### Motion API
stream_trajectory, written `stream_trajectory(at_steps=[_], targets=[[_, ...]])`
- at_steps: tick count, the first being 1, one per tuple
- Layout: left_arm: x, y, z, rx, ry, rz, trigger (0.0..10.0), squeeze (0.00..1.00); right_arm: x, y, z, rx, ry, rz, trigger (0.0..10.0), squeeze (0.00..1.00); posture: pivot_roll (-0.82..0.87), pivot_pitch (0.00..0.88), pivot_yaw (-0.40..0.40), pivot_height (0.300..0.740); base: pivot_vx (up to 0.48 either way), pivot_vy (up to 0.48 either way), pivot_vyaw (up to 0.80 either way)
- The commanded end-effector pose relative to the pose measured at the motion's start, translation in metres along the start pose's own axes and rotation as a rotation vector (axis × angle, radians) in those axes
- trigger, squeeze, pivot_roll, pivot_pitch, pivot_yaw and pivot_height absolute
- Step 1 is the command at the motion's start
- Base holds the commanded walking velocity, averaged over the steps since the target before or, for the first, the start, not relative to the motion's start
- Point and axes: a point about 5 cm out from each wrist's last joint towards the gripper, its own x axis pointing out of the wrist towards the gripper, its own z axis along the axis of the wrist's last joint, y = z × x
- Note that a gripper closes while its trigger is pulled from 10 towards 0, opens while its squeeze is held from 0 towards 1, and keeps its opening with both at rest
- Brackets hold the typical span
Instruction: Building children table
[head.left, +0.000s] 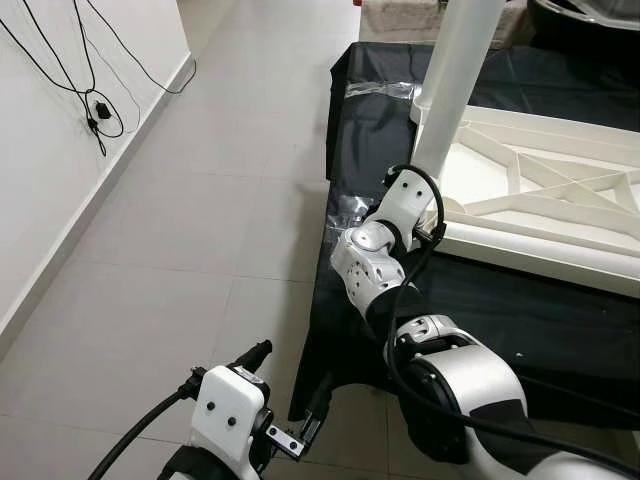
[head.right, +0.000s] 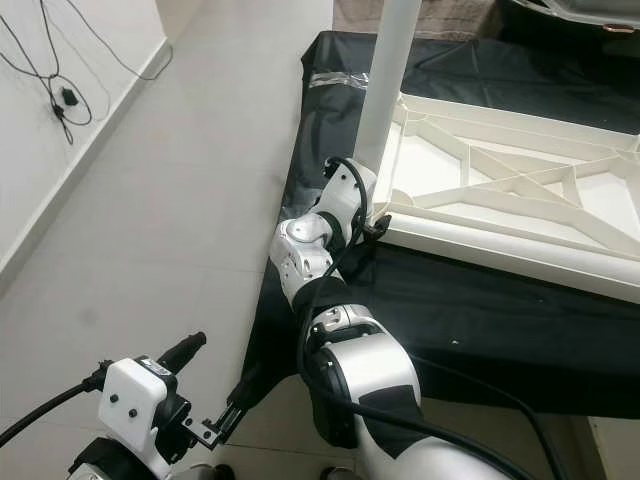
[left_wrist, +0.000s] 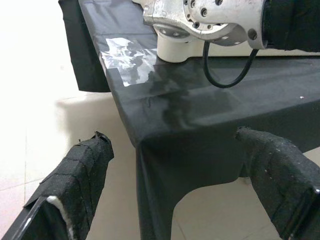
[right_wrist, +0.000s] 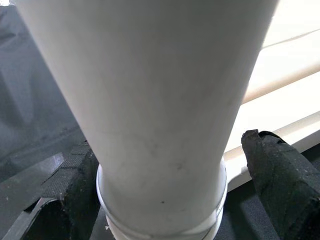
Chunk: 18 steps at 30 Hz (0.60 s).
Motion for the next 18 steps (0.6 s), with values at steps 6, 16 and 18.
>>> stream_trajectory(at_steps=[6, 16, 18], targets=[[-0.001, 0.004, -0.004, 0.012, 0.014, 0.015, 10.0, 0.00, -0.003, 0.001, -0.005, -0.005, 0.015, 0.044, 10.0, 0.00, 0.08, 0.172, -0.020, 0.740, 0.000, 0.000, 0.00], [0.002, 0.011, -0.005, 0.028, 0.008, 0.024, 10.0, 0.00, -0.012, 0.000, -0.014, -0.029, 0.021, 0.156, 10.0, 0.00, 0.08, 0.159, -0.017, 0.740, 0.000, 0.000, 0.00], [0.003, 0.012, -0.005, 0.034, 0.007, 0.026, 10.0, 0.00, -0.016, 0.000, -0.018, -0.036, 0.032, 0.195, 10.0, 0.00, 0.08, 0.153, -0.016, 0.740, 0.000, 0.000, 0.00]])
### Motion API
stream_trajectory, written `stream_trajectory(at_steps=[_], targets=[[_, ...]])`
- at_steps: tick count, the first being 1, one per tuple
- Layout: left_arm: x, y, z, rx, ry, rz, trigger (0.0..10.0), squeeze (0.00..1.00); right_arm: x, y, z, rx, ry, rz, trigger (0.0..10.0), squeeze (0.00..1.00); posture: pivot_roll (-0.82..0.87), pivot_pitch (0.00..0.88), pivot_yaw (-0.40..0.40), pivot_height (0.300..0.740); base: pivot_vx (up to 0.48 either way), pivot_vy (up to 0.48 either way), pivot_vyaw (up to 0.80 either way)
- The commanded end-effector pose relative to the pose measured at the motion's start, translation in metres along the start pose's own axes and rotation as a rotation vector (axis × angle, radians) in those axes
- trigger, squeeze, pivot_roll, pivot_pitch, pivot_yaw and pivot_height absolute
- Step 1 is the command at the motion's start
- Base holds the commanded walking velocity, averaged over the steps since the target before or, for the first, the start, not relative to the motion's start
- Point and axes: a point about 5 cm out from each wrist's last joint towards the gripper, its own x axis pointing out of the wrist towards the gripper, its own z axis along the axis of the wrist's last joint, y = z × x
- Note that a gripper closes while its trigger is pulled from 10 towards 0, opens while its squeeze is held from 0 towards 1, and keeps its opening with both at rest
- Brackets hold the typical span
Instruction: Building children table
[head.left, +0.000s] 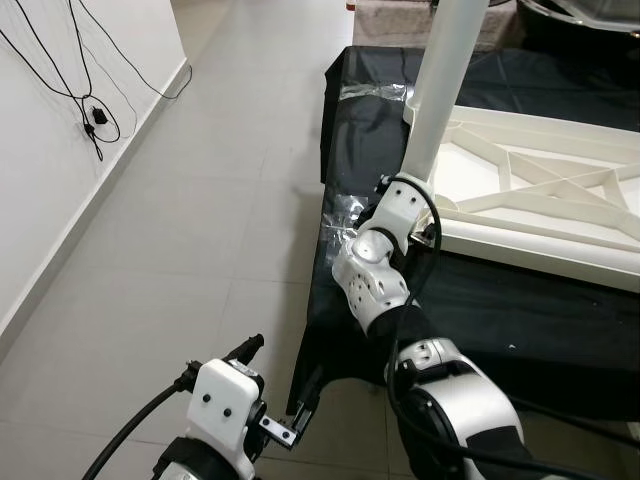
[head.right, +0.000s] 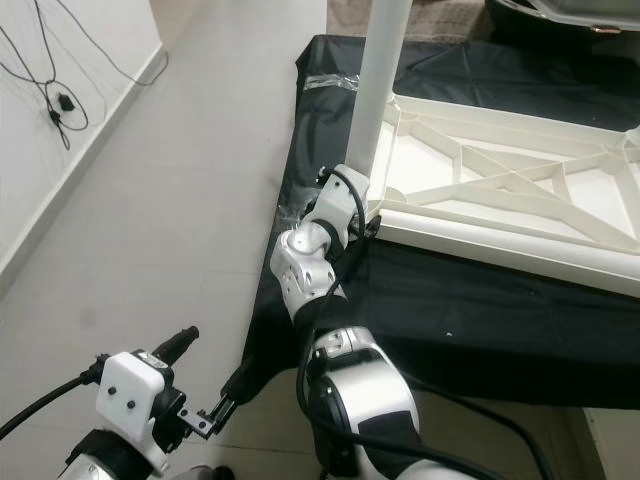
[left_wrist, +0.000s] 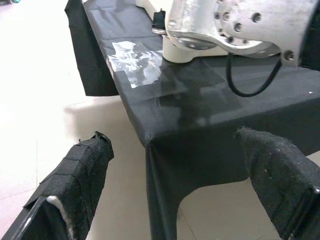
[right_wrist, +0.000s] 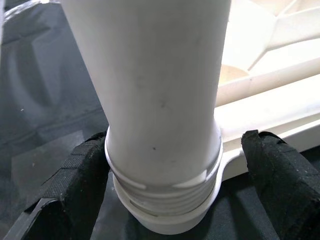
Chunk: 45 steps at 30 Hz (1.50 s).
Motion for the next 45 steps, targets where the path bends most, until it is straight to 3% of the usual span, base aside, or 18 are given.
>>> stream_trajectory(at_steps=[1, 7, 11, 16, 26, 27, 32, 39, 40, 42, 44, 45], targets=[[-0.001, 0.001, -0.004, 0.001, 0.016, -0.005, 10.0, 0.00, -0.007, 0.004, -0.006, -0.011, 0.019, 0.036, 10.0, 0.00, 0.08, 0.153, -0.016, 0.740, 0.000, 0.000, 0.00], [0.000, 0.003, -0.003, 0.013, 0.009, -0.004, 10.0, 0.00, -0.015, 0.002, -0.012, -0.035, 0.041, 0.099, 10.0, 0.00, 0.08, 0.145, -0.011, 0.740, 0.000, 0.000, 0.00], [0.001, 0.008, -0.004, 0.022, 0.007, -0.004, 10.0, 0.00, -0.023, -0.008, -0.018, -0.081, 0.067, 0.195, 10.0, 0.00, 0.07, 0.138, -0.008, 0.740, 0.000, 0.000, 0.00], [0.002, 0.009, -0.004, 0.023, 0.005, -0.004, 10.0, 0.00, -0.024, -0.013, -0.020, -0.091, 0.077, 0.197, 10.0, 0.00, 0.06, 0.135, -0.006, 0.740, 0.000, 0.000, 0.00], [0.005, 0.015, -0.006, 0.036, -0.001, -0.009, 10.0, 0.00, -0.030, -0.043, -0.021, -0.195, 0.109, 0.347, 10.0, 0.00, 0.04, 0.119, 0.007, 0.740, 0.000, 0.000, 0.00], [0.007, 0.016, -0.006, 0.040, -0.005, -0.014, 10.0, 0.00, -0.031, -0.058, -0.021, -0.242, 0.124, 0.376, 10.0, 0.00, 0.03, 0.112, 0.012, 0.740, 0.000, 0.000, 0.00], [0.009, 0.018, -0.006, 0.050, -0.011, -0.011, 10.0, 0.00, -0.034, -0.078, -0.019, -0.290, 0.125, 0.455, 10.0, 0.00, 0.02, 0.106, 0.018, 0.740, 0.000, 0.000, 0.00], [0.009, 0.019, -0.005, 0.052, -0.015, 0.001, 10.0, 0.00, -0.036, -0.080, -0.019, -0.288, 0.133, 0.507, 10.0, 0.00, 0.02, 0.106, 0.018, 0.740, 0.000, 0.000, 0.00], [0.010, 0.022, -0.006, 0.065, -0.015, 0.037, 10.0, 0.00, -0.037, -0.085, -0.016, -0.299, 0.102, 0.568, 10.0, 0.00, 0.00, 0.102, 0.016, 0.740, 0.000, 0.000, 0.00], [0.010, 0.022, -0.006, 0.065, -0.015, 0.037, 10.0, 0.00, -0.037, -0.085, -0.016, -0.299, 0.102, 0.568, 10.0, 0.00, 0.00, 0.102, 0.016, 0.740, 0.000, 0.000, 0.00], [0.005, 0.045, -0.013, 0.047, -0.001, 0.333, 10.0, 0.00, -0.031, -0.106, -0.022, -0.300, -0.027, 0.686, 10.0, 0.00, -0.05, 0.070, 0.021, 0.740, 0.000, 0.000, 0.00], [0.005, 0.045, -0.013, 0.047, -0.001, 0.333, 10.0, 0.00, -0.031, -0.106, -0.022, -0.300, -0.027, 0.686, 10.0, 0.00, -0.05, 0.070, 0.021, 0.740, 0.000, 0.000, 0.00]])
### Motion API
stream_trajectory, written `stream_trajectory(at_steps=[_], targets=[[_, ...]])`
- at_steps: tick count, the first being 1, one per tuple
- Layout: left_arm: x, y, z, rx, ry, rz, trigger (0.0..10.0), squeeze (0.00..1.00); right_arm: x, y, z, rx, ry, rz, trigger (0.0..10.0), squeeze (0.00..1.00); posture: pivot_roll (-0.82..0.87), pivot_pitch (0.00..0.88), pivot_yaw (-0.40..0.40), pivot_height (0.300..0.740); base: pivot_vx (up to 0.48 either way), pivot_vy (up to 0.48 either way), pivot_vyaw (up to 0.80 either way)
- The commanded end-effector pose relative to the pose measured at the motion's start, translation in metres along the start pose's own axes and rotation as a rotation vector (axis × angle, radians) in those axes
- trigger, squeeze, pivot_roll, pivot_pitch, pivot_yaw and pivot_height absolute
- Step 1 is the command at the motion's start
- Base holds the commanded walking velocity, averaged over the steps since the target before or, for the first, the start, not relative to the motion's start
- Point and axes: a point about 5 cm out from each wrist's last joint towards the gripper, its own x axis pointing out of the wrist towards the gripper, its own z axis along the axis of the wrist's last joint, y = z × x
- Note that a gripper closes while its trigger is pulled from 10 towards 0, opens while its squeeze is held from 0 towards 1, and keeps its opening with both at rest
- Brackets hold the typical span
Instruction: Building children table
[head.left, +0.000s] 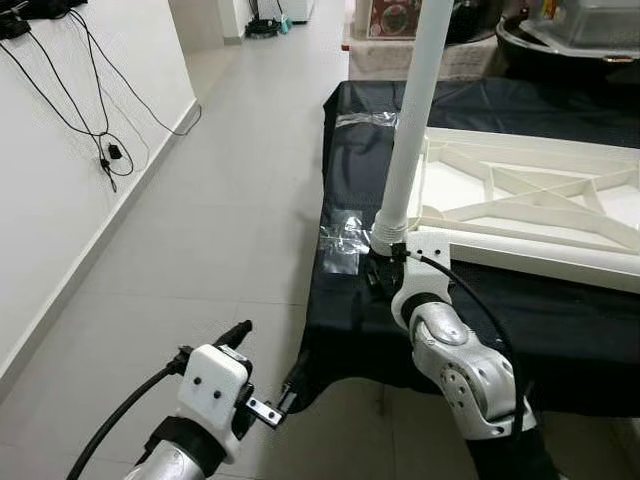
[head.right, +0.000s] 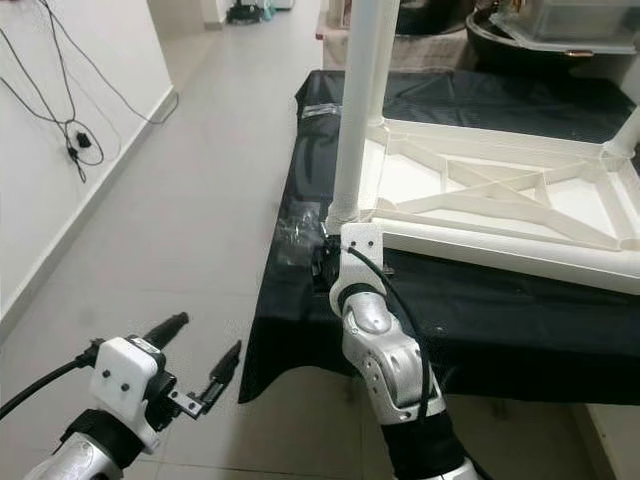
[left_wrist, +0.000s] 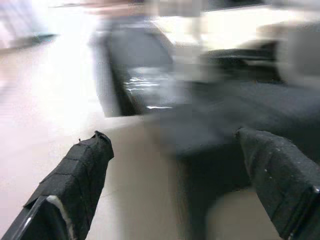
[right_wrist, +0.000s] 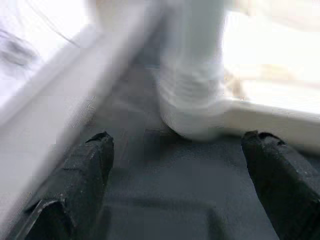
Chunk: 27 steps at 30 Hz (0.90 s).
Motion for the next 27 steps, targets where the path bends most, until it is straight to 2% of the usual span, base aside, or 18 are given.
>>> stream_trajectory(at_steps=[1, 3, 5, 9, 11, 19, 23, 27], targets=[[-0.003, 0.014, -0.007, 0.040, 0.031, 0.106, 10.0, 0.00, -0.001, -0.002, -0.003, -0.010, -0.040, 0.030, 10.0, 0.00, -0.05, 0.070, 0.021, 0.740, 0.000, 0.000, 0.00], [-0.010, 0.027, -0.016, 0.032, 0.067, 0.261, 10.0, 0.00, -0.008, -0.008, -0.018, -0.025, -0.055, 0.050, 10.0, 0.00, -0.04, 0.051, 0.023, 0.740, 0.000, 0.000, 0.00], [-0.012, 0.029, -0.018, 0.024, 0.077, 0.280, 10.0, 0.00, -0.009, -0.006, -0.023, -0.016, -0.039, 0.051, 10.0, 0.00, -0.04, 0.042, 0.022, 0.740, 0.000, 0.000, 0.00], [-0.013, 0.030, -0.018, 0.022, 0.079, 0.293, 10.0, 0.00, -0.011, -0.005, -0.025, -0.017, -0.028, 0.058, 10.0, 0.00, -0.04, 0.038, 0.021, 0.740, 0.000, 0.000, 0.00], [-0.013, 0.031, -0.022, 0.014, 0.090, 0.316, 10.0, 0.00, -0.012, 0.000, -0.027, -0.012, -0.011, 0.083, 10.0, 0.00, -0.03, 0.018, 0.021, 0.740, 0.000, 0.000, -0.64], [-0.011, 0.033, -0.024, 0.012, 0.090, 0.338, 10.0, 0.00, -0.010, 0.001, -0.031, -0.019, -0.014, 0.097, 10.0, 0.00, -0.02, 0.000, 0.017, 0.740, 0.000, 0.000, -0.79], [-0.009, 0.030, -0.027, 0.017, 0.091, 0.342, 10.0, 0.00, -0.010, 0.003, -0.032, -0.031, -0.046, 0.112, 10.0, 0.00, -0.01, 0.000, 0.014, 0.740, 0.000, 0.000, -0.75], [-0.009, 0.025, -0.030, -0.001, 0.102, 0.335, 10.0, 0.00, -0.011, 0.010, -0.039, -0.021, -0.021, 0.140, 10.0, 0.00, -0.01, 0.000, 0.015, 0.740, 0.000, 0.000, 0.00]])
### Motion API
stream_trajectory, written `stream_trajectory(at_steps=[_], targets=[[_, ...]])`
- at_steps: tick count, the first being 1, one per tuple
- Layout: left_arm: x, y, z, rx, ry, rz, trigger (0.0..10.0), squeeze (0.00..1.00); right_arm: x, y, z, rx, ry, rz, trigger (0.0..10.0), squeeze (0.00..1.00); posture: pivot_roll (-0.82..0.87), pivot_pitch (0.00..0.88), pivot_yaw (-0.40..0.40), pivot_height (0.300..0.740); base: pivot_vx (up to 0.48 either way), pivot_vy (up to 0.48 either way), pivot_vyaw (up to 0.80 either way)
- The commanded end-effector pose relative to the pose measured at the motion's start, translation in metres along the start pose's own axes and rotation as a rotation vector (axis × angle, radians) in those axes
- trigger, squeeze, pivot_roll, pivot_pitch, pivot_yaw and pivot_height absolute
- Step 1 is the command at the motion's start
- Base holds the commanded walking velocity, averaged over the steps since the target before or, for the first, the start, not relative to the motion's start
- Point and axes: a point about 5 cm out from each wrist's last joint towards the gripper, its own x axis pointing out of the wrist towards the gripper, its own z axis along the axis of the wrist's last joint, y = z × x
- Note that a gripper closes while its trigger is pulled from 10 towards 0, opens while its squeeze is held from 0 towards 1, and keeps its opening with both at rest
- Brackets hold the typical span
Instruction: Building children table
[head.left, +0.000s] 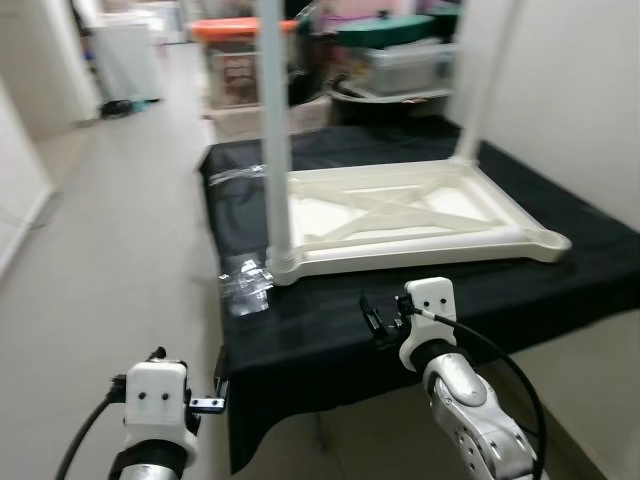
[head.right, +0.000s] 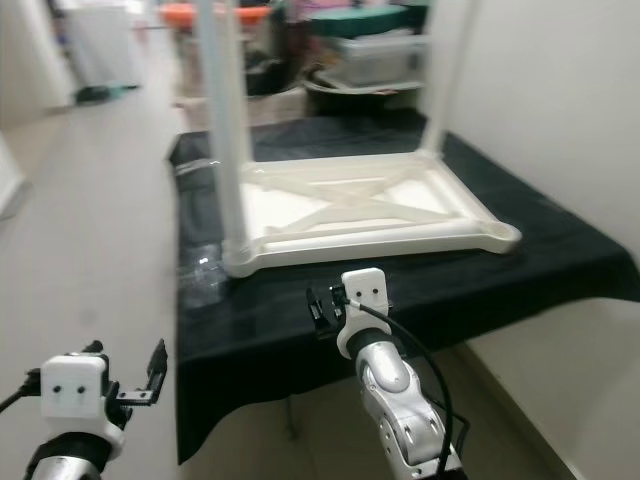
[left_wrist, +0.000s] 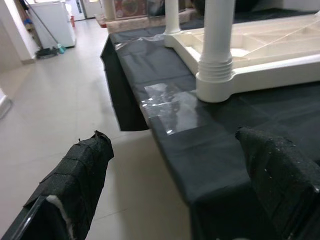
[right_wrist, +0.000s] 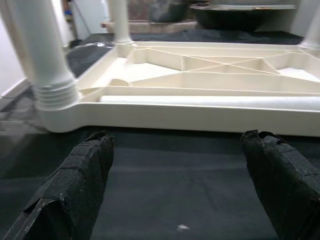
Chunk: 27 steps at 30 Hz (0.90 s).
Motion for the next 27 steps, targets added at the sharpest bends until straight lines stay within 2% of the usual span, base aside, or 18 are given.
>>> stream_trajectory(at_steps=[1, 8, 10, 13, 24, 27], targets=[[-0.001, 0.001, -0.005, 0.011, 0.018, 0.015, 10.0, 0.00, 0.001, 0.007, -0.003, 0.005, 0.012, 0.028, 10.0, 0.00, -0.01, 0.000, 0.015, 0.740, 0.000, 0.000, 0.00], [-0.002, -0.004, -0.012, 0.004, 0.044, 0.000, 10.0, 0.00, 0.002, 0.022, -0.014, 0.012, 0.070, 0.105, 10.0, 0.00, -0.01, 0.000, 0.011, 0.740, 0.000, 0.000, 0.00], [-0.003, -0.005, -0.014, 0.006, 0.054, 0.000, 10.0, 0.00, 0.001, 0.022, -0.019, 0.032, 0.101, 0.107, 10.0, 0.00, -0.01, 0.000, 0.013, 0.740, 0.000, 0.000, 0.00], [-0.003, -0.006, -0.016, 0.011, 0.061, -0.004, 10.0, 0.00, 0.000, 0.019, -0.022, 0.008, 0.104, 0.099, 10.0, 0.00, -0.01, 0.000, 0.013, 0.740, -0.246, 0.000, 0.00], [-0.003, -0.008, -0.016, 0.001, 0.059, -0.003, 10.0, 0.00, 0.001, 0.019, -0.021, 0.016, 0.092, 0.110, 10.0, 0.00, -0.01, 0.000, 0.007, 0.740, -0.256, 0.000, 0.00], [-0.002, -0.006, -0.015, -0.001, 0.050, 0.013, 10.0, 0.00, 0.002, 0.017, -0.020, 0.021, 0.082, 0.097, 10.0, 0.00, -0.01, 0.000, 0.005, 0.740, 0.000, 0.000, 0.00]])
